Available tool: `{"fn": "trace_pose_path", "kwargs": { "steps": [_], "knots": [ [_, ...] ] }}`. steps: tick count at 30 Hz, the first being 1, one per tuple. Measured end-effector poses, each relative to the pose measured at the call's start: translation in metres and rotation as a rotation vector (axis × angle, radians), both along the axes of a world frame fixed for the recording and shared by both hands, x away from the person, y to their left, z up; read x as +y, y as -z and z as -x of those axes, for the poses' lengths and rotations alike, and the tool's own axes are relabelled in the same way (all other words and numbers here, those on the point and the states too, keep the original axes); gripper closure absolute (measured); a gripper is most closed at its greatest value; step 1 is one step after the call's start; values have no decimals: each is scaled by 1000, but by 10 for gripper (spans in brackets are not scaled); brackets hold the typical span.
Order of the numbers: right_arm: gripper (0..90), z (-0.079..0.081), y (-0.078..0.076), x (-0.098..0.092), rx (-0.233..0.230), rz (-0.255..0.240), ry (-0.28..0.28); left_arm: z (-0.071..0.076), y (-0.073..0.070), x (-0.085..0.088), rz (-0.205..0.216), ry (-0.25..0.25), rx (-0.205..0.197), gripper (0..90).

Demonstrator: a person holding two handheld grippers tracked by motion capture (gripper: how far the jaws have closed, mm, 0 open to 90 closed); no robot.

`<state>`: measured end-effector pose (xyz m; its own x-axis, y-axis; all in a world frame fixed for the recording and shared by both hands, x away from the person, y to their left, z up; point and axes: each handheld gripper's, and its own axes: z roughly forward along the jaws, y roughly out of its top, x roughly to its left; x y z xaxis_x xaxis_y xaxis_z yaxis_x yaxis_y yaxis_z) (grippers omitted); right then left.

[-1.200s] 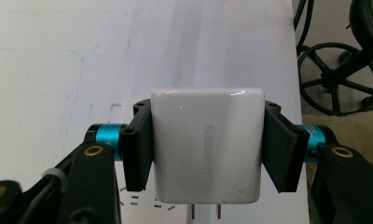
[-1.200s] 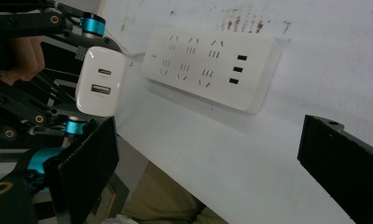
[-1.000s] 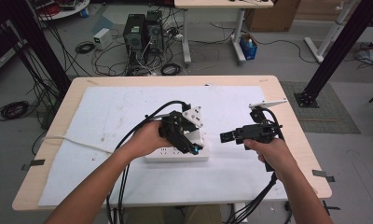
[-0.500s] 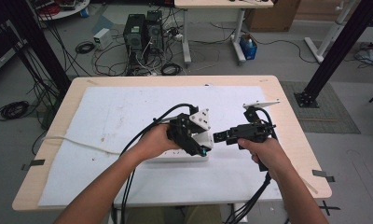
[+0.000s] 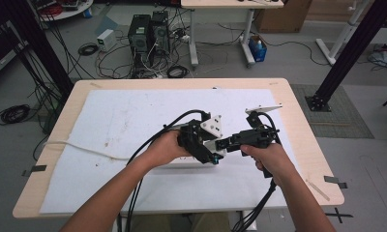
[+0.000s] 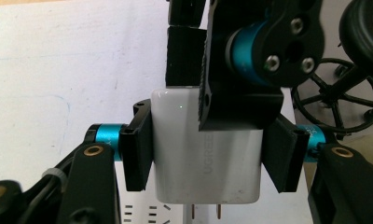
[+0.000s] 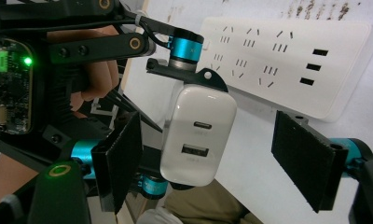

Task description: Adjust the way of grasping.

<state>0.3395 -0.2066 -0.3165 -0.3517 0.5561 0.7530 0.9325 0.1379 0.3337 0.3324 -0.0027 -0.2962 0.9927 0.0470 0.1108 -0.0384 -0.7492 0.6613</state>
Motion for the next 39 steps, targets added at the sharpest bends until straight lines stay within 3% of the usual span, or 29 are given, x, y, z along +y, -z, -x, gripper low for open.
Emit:
{"fn": "trace_pose_path", "kwargs": {
  "steps": [10, 18, 26, 29, 34, 36, 37, 39],
  "knots": [
    [351, 0, 4, 6, -5, -15, -18, 2, 0, -2, 12, 5, -13, 425],
    [429, -2, 6, 8, 38, -31, -9, 6, 0, -4, 13, 17, -50, 425],
    [502, -2, 12, 9, 80, -43, -1, 6, 1, -5, 13, 13, -55, 425],
    [572, -2, 13, 10, 78, -56, -6, 6, 3, -6, 8, 12, -52, 425],
    [601, -3, 15, 9, 81, -70, 5, 6, 4, -6, 1, 7, -69, 423],
    [620, -3, 16, 7, 69, -81, 6, 5, 3, -5, -2, -6, -55, 381],
    [620, -3, 16, 6, 60, -75, 9, 4, 3, -4, -9, -17, -47, 317],
    [621, -3, 16, 1, 41, -58, 32, 3, 5, 0, -28, -28, -42, 289]
  ]
}}
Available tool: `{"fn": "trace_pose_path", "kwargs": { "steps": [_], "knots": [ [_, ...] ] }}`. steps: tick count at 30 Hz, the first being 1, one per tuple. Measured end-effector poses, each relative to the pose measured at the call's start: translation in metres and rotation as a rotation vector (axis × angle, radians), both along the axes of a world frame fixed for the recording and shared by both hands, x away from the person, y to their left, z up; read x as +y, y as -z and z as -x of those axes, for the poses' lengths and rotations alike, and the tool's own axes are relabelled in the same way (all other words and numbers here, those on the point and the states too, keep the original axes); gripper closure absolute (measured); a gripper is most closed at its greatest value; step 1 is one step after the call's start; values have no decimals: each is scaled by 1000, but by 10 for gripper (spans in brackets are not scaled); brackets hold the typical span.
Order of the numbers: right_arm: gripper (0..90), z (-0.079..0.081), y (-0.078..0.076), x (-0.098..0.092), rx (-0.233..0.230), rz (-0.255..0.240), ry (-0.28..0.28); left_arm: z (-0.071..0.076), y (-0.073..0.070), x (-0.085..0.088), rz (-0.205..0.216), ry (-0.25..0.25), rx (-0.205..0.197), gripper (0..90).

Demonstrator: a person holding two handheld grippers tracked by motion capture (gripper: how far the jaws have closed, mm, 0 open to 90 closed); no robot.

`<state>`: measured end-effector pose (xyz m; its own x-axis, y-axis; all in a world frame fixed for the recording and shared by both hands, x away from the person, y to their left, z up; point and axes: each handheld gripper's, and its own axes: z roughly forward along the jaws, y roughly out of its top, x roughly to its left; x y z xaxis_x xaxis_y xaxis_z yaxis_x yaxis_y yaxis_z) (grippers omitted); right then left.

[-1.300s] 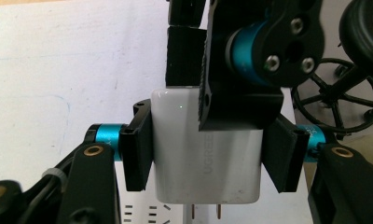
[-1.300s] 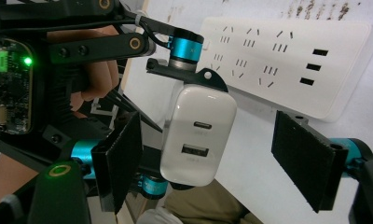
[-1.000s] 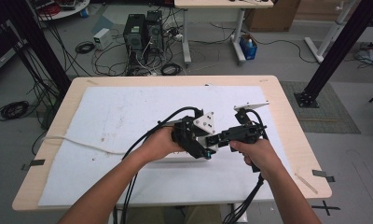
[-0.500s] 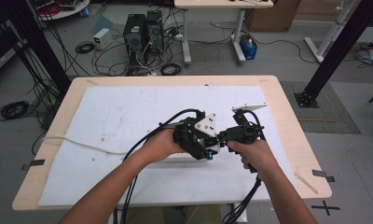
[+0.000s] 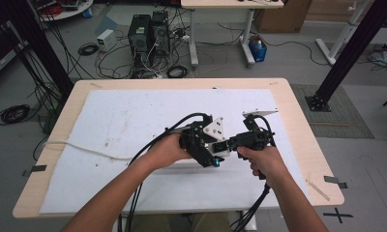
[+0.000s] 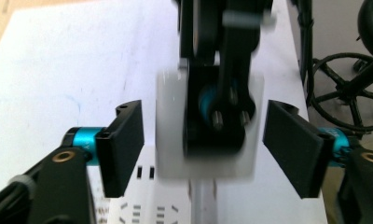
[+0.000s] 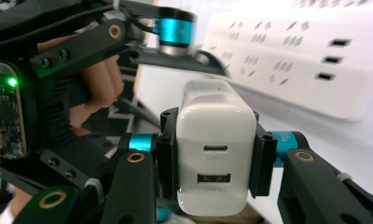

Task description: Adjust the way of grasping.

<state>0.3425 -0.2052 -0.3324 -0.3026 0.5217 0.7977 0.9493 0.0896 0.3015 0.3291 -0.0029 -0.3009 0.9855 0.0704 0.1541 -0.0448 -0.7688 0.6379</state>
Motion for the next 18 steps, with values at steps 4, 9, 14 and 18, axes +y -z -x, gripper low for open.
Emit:
{"fn": "trace_pose_path", "kwargs": {
  "steps": [4, 9, 14, 18],
  "knots": [
    [621, -1, -2, -11, -46, 39, 36, -4, 3, 11, -17, -44, 20, 230],
    [621, -3, -7, -24, -118, 141, 74, -11, 4, 35, -35, -122, 45, 228],
    [622, -5, -15, -34, -170, 243, 84, -23, 1, 72, -55, -215, 73, 228],
    [622, -8, -19, -38, -207, 353, 54, -29, 0, 98, -44, -282, 104, 228]
  ]
}}
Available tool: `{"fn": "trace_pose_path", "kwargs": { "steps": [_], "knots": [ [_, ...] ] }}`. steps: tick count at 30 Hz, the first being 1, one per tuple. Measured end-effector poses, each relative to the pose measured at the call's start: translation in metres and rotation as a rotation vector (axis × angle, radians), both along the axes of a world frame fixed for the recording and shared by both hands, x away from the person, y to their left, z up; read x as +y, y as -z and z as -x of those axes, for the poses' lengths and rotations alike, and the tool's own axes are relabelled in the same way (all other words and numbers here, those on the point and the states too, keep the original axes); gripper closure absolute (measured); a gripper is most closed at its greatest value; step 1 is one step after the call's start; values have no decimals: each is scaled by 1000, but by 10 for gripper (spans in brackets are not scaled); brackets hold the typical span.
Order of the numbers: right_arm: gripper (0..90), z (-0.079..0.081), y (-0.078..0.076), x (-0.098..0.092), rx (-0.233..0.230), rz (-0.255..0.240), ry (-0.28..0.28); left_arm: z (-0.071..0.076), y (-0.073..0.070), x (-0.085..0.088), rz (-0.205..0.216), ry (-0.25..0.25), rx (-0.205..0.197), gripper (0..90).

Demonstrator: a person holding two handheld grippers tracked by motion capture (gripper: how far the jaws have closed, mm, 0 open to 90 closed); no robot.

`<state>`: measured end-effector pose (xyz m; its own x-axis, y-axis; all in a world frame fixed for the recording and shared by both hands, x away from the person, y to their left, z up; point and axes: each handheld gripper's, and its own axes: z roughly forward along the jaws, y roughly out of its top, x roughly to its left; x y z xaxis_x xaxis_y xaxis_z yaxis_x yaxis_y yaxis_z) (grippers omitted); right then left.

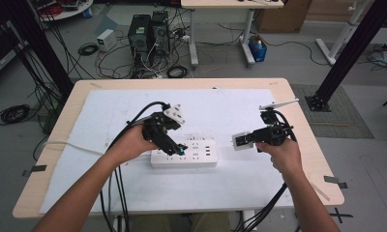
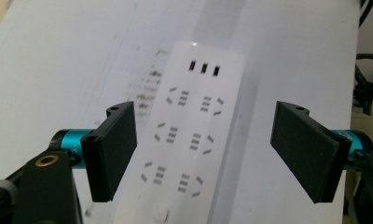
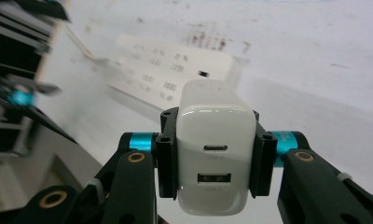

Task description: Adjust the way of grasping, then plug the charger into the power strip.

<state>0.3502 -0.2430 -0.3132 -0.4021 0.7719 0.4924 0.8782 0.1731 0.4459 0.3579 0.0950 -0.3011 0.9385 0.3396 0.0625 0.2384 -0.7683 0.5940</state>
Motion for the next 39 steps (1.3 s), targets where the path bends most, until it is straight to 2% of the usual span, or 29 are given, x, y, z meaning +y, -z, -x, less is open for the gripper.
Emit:
{"fn": "trace_pose_path", "kwargs": {
  "steps": [2, 3, 4, 5, 8, 10, 14, 16, 19, 20, 24, 29, 31, 32, 34, 36, 37, 38, 39],
  "knots": [
    [622, -1, -2, -2, -17, 50, -5, -3, 0, 13, -19, -27, 28, 228],
    [622, -1, -2, -2, -17, 50, -5, -3, 0, 13, -19, -27, 28, 228],
    [621, -2, -3, -3, -30, 65, -15, -7, 1, 26, -45, -33, 88, 228],
    [621, -2, -6, -5, -51, 113, -21, -8, 1, 32, -68, -36, 100, 228],
    [621, -1, -12, -7, -75, 196, -44, -8, 1, 47, -103, -90, 105, 228],
    [621, -1, -15, -8, -109, 239, -61, -8, 0, 58, -117, -125, 106, 228],
    [622, -1, -18, -9, -122, 291, -92, -6, -2, 79, -138, -150, 109, 228],
    [622, -2, -18, -9, -111, 302, -93, -5, -2, 89, -138, -164, 124, 228],
    [621, -3, -18, -9, -114, 305, -102, -4, -3, 98, -136, -158, 147, 228],
    [621, -3, -18, -8, -116, 305, -110, -4, -3, 106, -128, -159, 166, 228],
    [621, -3, -18, -5, -125, 316, -135, -2, -4, 116, -145, -178, 167, 228],
    [621, -4, -20, -2, -136, 319, -159, -2, -3, 119, -183, -195, 165, 228],
    [621, -5, -22, 1, -143, 329, -182, -2, -2, 118, -214, -181, 172, 228],
    [621, -5, -23, 2, -145, 331, -189, -4, -3, 118, -247, -151, 171, 228],
    [621, -6, -25, 4, -142, 337, -194, -4, -2, 117, -261, -125, 165, 228],
    [621, -8, -26, 6, -146, 343, -209, -6, -2, 116, -293, -79, 141, 228],
    [621, -9, -27, 8, -146, 345, -217, -6, -1, 116, -288, -76, 134, 228],
    [621, -10, -27, 9, -148, 348, -224, -7, -1, 116, -302, -57, 119, 228],
    [621, -11, -28, 11, -148, 352, -238, -8, 0, 116, -306, -60, 119, 228]
  ]
}}
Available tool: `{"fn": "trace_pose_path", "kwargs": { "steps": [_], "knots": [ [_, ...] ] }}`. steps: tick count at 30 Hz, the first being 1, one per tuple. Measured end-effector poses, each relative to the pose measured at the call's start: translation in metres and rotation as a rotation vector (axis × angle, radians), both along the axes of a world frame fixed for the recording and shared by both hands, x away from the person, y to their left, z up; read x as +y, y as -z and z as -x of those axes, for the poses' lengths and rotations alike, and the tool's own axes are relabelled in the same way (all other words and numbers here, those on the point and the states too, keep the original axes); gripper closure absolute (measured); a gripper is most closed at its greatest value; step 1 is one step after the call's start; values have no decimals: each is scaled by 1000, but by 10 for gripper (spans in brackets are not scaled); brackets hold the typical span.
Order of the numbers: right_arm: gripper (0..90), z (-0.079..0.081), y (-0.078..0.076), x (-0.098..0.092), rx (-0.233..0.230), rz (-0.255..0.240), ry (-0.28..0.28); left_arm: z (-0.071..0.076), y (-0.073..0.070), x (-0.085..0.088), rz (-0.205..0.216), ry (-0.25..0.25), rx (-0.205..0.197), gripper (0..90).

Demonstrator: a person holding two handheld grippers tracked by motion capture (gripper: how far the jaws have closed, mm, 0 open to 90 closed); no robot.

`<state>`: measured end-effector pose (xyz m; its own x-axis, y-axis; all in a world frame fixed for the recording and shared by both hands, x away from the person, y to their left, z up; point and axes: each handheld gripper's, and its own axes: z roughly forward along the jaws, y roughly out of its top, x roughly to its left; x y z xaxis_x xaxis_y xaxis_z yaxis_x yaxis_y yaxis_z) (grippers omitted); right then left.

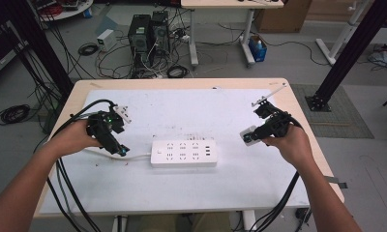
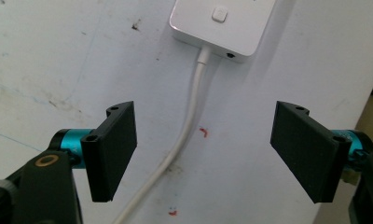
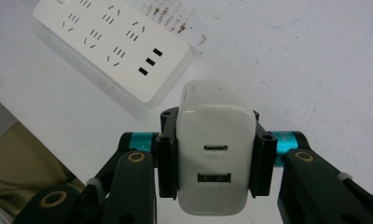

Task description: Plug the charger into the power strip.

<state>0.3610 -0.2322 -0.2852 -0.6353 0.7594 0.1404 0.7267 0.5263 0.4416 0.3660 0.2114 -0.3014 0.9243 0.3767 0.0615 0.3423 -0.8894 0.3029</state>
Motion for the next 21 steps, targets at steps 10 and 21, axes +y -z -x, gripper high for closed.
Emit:
{"fn": "trace_pose_path", "kwargs": {
  "steps": [10, 21],
  "knots": [
    [621, -18, 1, 31, 23, 62, -121, -13, 8, 10, -27, -39, 28, 228],
    [621, -39, 3, 70, -5, 86, -234, -19, 15, 14, -53, -64, 35, 228]
  ]
}}
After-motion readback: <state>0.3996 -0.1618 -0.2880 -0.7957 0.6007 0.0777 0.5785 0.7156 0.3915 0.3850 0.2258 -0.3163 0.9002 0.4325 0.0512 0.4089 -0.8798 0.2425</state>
